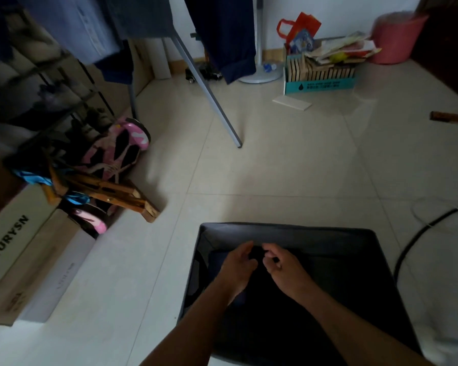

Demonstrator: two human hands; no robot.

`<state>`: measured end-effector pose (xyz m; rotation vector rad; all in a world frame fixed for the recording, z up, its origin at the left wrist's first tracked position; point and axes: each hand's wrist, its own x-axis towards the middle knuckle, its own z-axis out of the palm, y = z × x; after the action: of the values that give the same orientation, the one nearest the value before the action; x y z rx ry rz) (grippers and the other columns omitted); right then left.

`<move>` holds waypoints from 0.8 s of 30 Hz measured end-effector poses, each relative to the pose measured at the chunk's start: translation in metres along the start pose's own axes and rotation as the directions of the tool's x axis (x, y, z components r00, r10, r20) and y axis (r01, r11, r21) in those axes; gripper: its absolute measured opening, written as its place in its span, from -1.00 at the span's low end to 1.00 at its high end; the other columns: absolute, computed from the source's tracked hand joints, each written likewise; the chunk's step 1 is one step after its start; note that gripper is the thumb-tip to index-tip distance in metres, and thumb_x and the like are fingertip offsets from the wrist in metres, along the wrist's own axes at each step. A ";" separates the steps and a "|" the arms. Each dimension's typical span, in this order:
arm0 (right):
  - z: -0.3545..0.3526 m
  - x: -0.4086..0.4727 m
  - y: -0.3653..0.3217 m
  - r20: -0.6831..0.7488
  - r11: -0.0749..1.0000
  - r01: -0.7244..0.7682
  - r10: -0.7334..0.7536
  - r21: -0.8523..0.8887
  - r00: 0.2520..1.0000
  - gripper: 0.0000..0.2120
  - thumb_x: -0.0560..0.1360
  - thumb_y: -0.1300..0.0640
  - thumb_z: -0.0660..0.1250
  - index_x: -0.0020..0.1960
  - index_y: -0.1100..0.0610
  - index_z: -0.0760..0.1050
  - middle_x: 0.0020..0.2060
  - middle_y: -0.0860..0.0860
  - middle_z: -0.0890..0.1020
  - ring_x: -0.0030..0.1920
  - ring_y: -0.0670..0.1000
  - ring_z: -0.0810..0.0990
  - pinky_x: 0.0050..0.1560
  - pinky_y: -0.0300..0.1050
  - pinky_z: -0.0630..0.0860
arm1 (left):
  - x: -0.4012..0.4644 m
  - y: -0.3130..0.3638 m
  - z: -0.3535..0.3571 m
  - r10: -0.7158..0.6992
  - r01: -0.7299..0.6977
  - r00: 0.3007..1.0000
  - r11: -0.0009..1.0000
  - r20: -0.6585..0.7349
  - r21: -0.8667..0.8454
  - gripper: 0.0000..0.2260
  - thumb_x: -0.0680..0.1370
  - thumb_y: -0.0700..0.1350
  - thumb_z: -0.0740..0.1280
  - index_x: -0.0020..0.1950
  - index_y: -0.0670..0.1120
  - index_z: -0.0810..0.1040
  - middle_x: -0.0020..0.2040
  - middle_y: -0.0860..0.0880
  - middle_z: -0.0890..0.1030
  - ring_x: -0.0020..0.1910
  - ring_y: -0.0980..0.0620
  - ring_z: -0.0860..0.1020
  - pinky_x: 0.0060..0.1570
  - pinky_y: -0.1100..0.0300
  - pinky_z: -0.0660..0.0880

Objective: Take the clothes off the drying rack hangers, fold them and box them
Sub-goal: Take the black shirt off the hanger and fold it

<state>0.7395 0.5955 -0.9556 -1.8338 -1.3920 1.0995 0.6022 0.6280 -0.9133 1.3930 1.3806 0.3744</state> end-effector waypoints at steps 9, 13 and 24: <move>-0.088 -0.053 -0.152 -0.036 0.943 -0.052 0.068 0.329 0.997 -0.85 0.63 0.19 0.18 0.13 0.03 0.47 -0.04 0.01 0.62 -0.25 -0.10 0.61 -0.40 -0.43 0.42 | -0.087 0.153 -0.059 -0.118 0.115 0.993 0.903 0.017 -0.415 -0.71 0.59 -0.29 0.24 0.28 -0.05 0.47 -0.01 -0.09 0.66 -0.04 -0.05 0.64 -0.11 0.17 0.53; -0.133 -0.079 -0.217 -0.074 0.935 -0.032 0.062 0.352 0.995 -0.85 0.64 0.15 0.18 0.12 0.05 0.51 -0.07 0.00 0.65 -0.28 -0.15 0.63 -0.38 -0.42 0.43 | -0.131 0.218 -0.080 -0.093 0.097 0.995 0.884 0.032 -0.456 -0.72 0.60 -0.24 0.27 0.29 -0.01 0.48 0.04 -0.06 0.70 0.07 -0.05 0.66 -0.07 0.19 0.55; -0.245 -0.168 -0.425 -0.110 0.917 0.106 -0.069 0.383 0.992 -0.81 0.63 0.22 0.19 -0.03 0.06 0.56 -0.22 0.04 0.66 -0.35 -0.14 0.63 -0.36 -0.36 0.46 | -0.263 0.395 -0.171 0.053 -0.042 0.999 0.871 0.008 -0.489 -0.74 0.60 -0.17 0.27 0.26 0.05 0.54 0.03 0.00 0.71 0.03 0.01 0.67 -0.09 0.19 0.53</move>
<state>0.7304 0.5638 -0.4384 -1.5013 -1.0959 1.1333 0.5923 0.5853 -0.4111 1.0044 1.1304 0.6890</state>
